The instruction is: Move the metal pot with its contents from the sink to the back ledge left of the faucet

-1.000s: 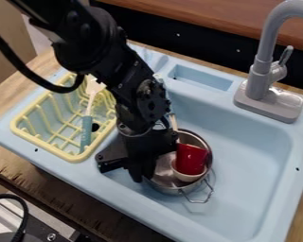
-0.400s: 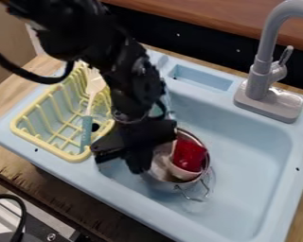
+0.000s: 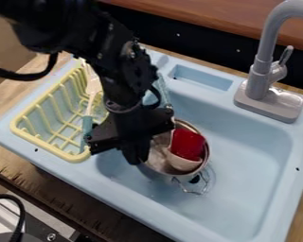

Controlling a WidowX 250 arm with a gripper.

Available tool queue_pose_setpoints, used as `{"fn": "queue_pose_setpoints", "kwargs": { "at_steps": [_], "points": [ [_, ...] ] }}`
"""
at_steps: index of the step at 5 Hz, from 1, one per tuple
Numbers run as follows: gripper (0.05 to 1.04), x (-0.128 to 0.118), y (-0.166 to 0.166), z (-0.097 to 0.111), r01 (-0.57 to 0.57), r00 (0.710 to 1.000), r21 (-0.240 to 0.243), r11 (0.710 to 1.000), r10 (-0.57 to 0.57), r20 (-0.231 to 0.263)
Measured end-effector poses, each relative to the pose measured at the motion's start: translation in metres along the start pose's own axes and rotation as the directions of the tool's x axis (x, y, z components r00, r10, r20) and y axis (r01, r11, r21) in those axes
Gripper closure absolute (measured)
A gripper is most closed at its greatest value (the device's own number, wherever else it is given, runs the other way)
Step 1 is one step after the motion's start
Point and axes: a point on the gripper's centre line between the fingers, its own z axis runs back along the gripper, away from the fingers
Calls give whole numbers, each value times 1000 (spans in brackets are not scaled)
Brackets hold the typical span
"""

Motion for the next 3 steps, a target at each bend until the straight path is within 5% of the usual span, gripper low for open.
{"fn": "queue_pose_setpoints", "kwargs": {
  "at_steps": [2, 3],
  "points": [
    [1029, -2, 1, 13, 2, 1000, -66, 998, -1, 21],
    [1029, -4, 4, 18, 1, 1000, -70, 998, -1, -12]
  ]
}}
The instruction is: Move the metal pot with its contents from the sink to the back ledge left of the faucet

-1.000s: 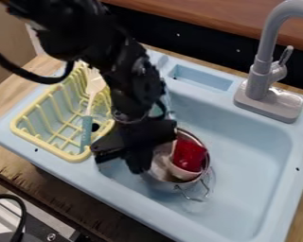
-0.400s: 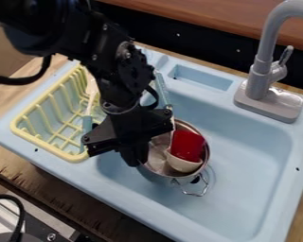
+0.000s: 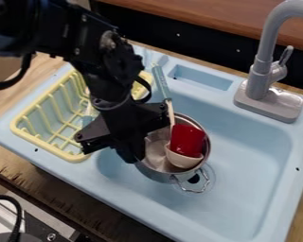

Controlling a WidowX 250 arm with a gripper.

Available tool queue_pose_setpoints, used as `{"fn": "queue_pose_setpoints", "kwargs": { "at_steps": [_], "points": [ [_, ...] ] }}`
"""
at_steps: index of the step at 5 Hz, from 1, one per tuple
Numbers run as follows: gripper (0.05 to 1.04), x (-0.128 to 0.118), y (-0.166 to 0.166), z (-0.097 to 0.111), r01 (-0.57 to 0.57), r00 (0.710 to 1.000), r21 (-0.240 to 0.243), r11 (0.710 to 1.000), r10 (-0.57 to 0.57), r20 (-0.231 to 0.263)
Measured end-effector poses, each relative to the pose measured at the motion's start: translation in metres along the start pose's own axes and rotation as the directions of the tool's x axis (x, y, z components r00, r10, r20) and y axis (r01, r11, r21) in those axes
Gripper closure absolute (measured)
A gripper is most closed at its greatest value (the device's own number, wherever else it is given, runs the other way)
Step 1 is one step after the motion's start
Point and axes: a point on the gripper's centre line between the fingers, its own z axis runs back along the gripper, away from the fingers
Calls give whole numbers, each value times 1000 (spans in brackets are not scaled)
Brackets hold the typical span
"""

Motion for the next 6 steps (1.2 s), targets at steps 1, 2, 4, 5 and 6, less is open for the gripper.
{"fn": "queue_pose_setpoints", "kwargs": {
  "at_steps": [1, 2, 4, 5, 6],
  "points": [
    [1029, 13, -9, 10, -36, 999, -20, 999, 37, 6],
    [1029, 28, -16, 10, -79, 997, -26, 997, 79, 2],
    [1029, 52, -37, 22, -150, 988, -86, 985, 152, 13],
    [1029, 58, -41, 20, -181, 983, -76, 980, 183, 17],
    [1029, 68, -48, 4, -235, 971, -36, 971, 236, 41]
  ]
}}
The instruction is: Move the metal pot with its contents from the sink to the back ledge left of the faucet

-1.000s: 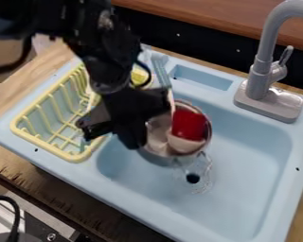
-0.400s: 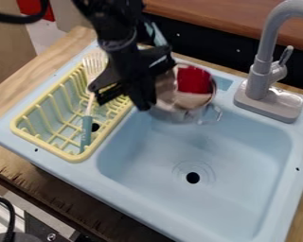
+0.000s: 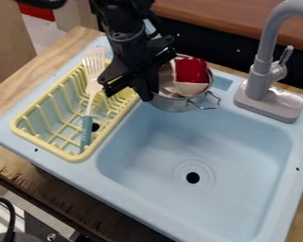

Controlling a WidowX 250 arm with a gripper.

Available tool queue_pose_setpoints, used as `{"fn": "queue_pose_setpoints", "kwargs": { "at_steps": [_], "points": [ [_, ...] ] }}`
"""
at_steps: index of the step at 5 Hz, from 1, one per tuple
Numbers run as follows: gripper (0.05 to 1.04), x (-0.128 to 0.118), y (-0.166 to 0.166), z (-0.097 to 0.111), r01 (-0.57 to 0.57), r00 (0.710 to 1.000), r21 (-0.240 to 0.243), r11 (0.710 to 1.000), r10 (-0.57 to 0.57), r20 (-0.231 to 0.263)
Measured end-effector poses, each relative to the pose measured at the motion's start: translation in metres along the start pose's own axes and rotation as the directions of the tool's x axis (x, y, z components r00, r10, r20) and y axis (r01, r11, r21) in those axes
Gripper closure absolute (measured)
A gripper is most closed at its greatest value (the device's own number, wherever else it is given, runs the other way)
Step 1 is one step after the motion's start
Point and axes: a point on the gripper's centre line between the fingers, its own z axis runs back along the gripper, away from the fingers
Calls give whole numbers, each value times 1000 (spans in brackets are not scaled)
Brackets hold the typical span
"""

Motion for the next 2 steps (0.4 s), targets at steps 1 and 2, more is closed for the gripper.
{"fn": "queue_pose_setpoints", "kwargs": {
  "at_steps": [1, 2],
  "points": [
    [1029, 5, -11, -1, -29, 998, -53, 998, 32, 50],
    [1029, 6, -16, -10, -49, 997, -43, 998, 51, 53]
  ]
}}
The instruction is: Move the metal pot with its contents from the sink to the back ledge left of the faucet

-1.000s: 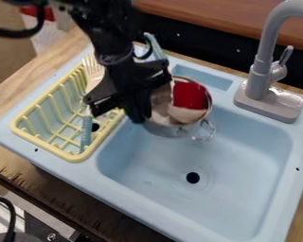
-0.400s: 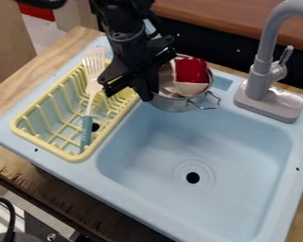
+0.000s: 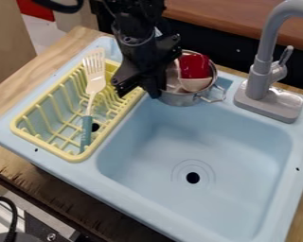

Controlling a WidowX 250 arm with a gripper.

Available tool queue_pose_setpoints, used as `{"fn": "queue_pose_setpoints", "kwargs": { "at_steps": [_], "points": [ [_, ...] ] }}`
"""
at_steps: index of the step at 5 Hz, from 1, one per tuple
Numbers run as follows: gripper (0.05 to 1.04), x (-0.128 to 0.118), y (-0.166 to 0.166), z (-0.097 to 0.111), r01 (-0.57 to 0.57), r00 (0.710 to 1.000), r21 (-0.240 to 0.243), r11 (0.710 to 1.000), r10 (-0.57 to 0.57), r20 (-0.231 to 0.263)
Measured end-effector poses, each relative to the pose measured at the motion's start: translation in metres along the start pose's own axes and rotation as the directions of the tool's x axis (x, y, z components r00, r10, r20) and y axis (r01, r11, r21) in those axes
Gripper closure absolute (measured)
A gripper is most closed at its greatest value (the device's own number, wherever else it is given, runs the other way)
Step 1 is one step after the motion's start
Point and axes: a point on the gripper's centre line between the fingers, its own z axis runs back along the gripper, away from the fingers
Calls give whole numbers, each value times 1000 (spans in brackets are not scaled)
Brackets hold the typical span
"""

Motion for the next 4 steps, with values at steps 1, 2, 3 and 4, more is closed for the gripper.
{"fn": "queue_pose_setpoints", "kwargs": {
  "at_steps": [1, 2, 3, 4],
  "points": [
    [1029, -2, -5, -1, -14, 1000, -3, 1000, 15, 13],
    [1029, -4, -13, -8, -24, 999, 7, 1000, 24, 25],
    [1029, -3, -14, -8, -31, 999, 7, 1000, 31, 27],
    [1029, -2, -16, -11, -29, 999, 12, 1000, 28, 39]
  ]
}}
